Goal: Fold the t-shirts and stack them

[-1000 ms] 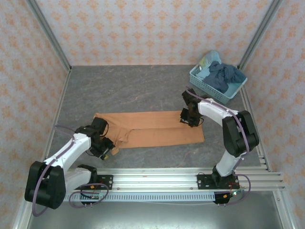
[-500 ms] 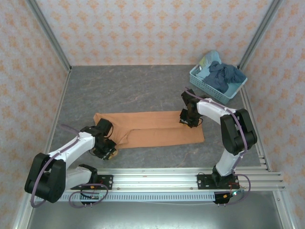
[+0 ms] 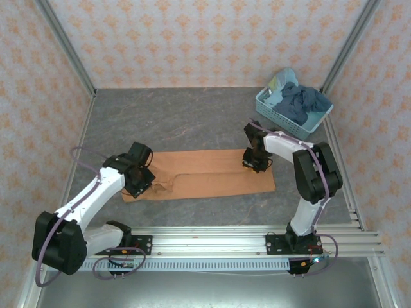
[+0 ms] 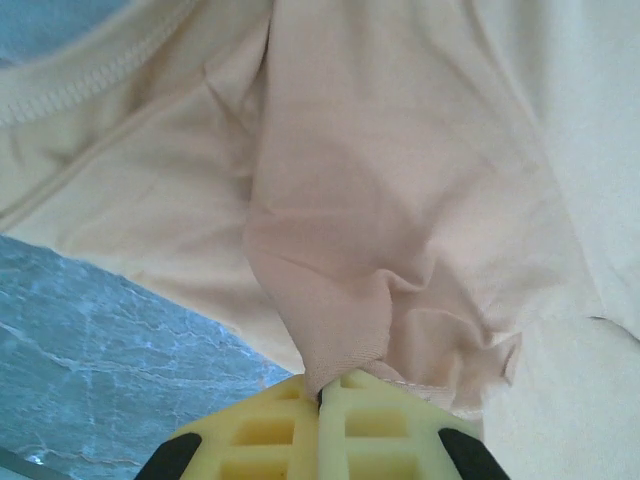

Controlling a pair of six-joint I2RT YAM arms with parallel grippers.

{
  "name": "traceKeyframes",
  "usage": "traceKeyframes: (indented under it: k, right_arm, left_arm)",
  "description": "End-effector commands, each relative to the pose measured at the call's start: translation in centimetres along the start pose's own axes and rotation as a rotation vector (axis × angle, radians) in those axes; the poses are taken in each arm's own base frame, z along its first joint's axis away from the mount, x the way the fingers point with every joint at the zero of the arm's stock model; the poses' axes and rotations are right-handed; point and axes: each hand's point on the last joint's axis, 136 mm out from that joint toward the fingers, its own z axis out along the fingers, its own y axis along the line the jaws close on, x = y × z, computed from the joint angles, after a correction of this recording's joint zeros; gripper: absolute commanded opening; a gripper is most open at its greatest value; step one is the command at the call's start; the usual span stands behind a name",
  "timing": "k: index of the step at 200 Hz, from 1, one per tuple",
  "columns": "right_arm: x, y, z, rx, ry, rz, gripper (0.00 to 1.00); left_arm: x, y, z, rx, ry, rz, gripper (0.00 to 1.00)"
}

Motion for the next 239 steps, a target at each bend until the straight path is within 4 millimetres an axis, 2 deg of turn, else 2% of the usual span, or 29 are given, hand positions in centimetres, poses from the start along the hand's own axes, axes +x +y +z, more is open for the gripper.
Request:
traceKeyframes:
  k: [1,35,79,143,154,169,181,220,239]
  right_arm:
    - [0.2,-3.4,1.6,0.151,0.023,0.041,0.22]
    - [0.0,-3.6,1.7,0.164,0.025,0.050,0.22]
    - [0.1,-3.8,1.6,0.172,0.030,0.048,0.22]
    - [0.0,-3.4,1.5,0.151,0.027,0.043,0.22]
    - [-0.1,-3.1,1.1,0.138,0.016,0.037,0.22]
    - [-0.4,-2.7,0.3,0.113,-0.008,0.024,0.23]
    - [-0.7,-2.4,-0.7,0.093,-0.033,0.014,0.23]
    - [-1.2,-1.6,-3.9,0.035,-0.102,-0.010,0.26]
    - [-1.3,-1.6,-4.5,0.018,-0.120,-0.010,0.26]
  left_arm:
    - [-0.9,2.5,-0.8,-0.141,-0.053,0.073,0.00]
    - [-2.3,3.3,-1.2,-0.199,-0.108,0.124,0.00]
    - [-3.1,4.9,0.8,-0.270,-0.110,0.136,0.00]
    - [-4.8,4.9,3.3,-0.337,-0.093,0.145,0.00]
    - [-5.1,5.0,3.4,-0.360,-0.096,0.151,0.06]
    - [-5.6,5.2,2.8,-0.387,-0.114,0.155,0.24]
    - [-5.8,5.3,2.1,-0.397,-0.120,0.156,0.31]
    - [-6.3,4.3,-2.2,-0.311,-0.179,0.089,0.37]
    - [-6.0,3.0,-3.3,-0.224,-0.166,0.030,0.38]
